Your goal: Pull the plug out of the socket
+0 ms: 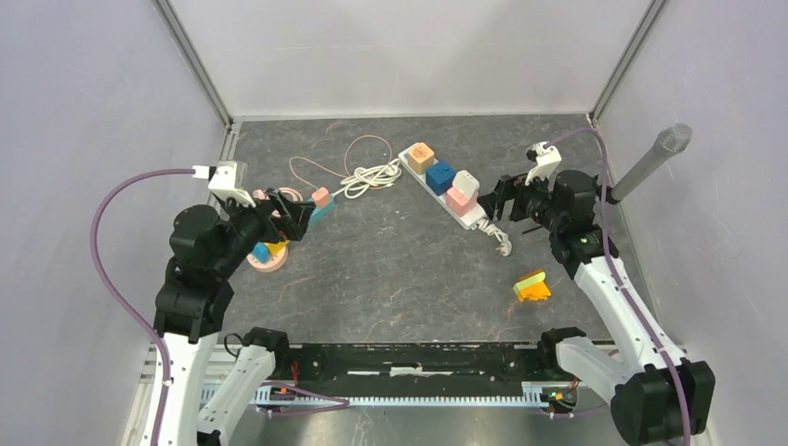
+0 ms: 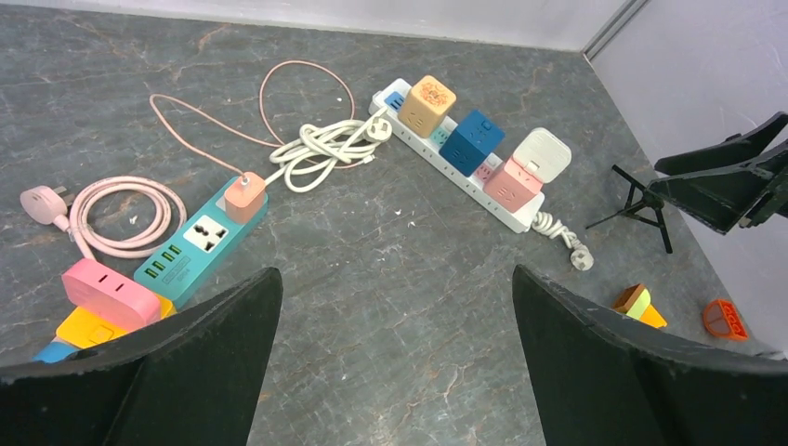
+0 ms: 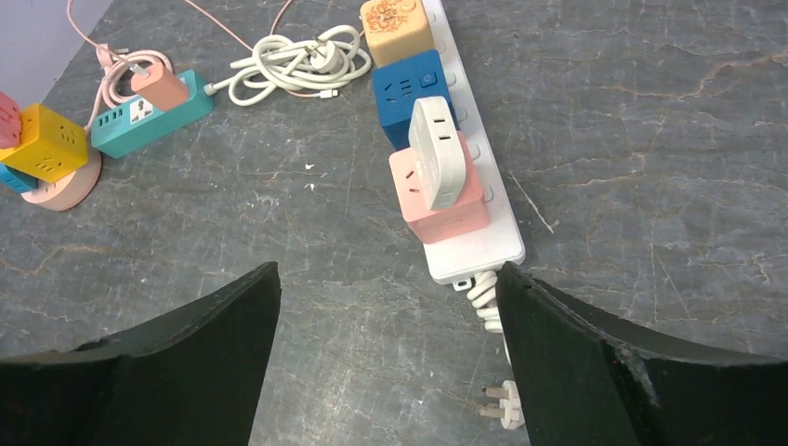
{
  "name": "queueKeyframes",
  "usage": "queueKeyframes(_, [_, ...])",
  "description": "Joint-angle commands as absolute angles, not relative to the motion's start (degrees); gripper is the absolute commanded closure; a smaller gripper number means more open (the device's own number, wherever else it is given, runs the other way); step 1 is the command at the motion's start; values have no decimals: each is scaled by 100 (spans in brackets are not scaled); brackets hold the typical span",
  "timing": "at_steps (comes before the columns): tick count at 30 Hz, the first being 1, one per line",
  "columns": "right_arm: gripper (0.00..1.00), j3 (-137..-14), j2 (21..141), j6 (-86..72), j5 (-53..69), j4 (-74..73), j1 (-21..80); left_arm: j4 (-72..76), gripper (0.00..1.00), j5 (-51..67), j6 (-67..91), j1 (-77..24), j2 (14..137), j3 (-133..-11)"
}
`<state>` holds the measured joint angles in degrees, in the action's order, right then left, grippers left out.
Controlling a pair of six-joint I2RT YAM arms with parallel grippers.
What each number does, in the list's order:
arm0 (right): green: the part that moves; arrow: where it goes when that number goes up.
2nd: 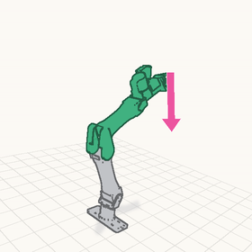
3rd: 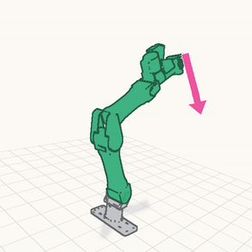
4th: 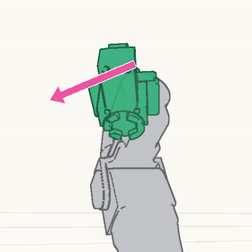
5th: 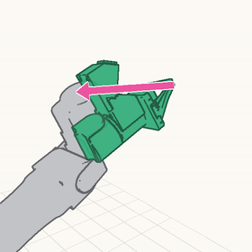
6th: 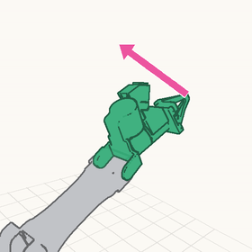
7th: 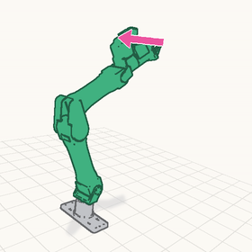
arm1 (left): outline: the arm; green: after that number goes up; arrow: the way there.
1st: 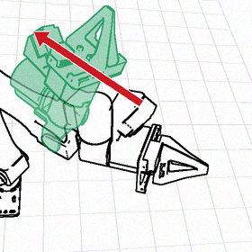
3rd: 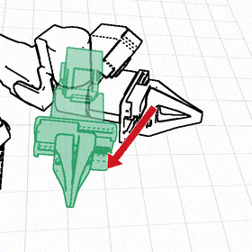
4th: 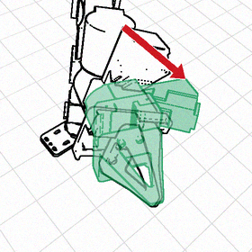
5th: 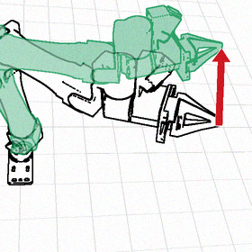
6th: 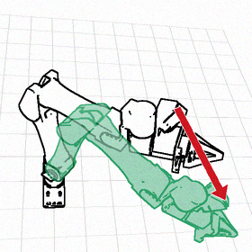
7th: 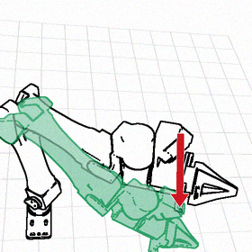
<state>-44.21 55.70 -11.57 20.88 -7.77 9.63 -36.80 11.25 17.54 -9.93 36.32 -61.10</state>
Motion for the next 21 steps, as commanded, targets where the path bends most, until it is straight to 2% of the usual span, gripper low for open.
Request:
queueKeyframes(1, [8, -4431, 5739, -1295, 2083, -276, 1006, -3322, 0, 1248, 1983, -967, 3622, -6083])
queueKeyframes(3, [2, -4381, 5815, -1292, 2023, -142, 1010, -3322, 0, 1256, 1984, -965, 3634, -6018])
queueKeyframes(12, [2, -4245, 6171, -1200, 1668, 261, 1052, -3176, 0, 1416, 2071, -967, 3778, -5763])
queueKeyframes(16, [2, -4314, 6482, -1197, 1436, 380, 1130, -2536, 0, 2547, 2327, -967, 3885, -5445])
queueKeyframes(21, [3, -4492, 7047, -1070, 1211, 422, 1314, -844, 0, 3435, 3825, -1118, 4532, -4787])
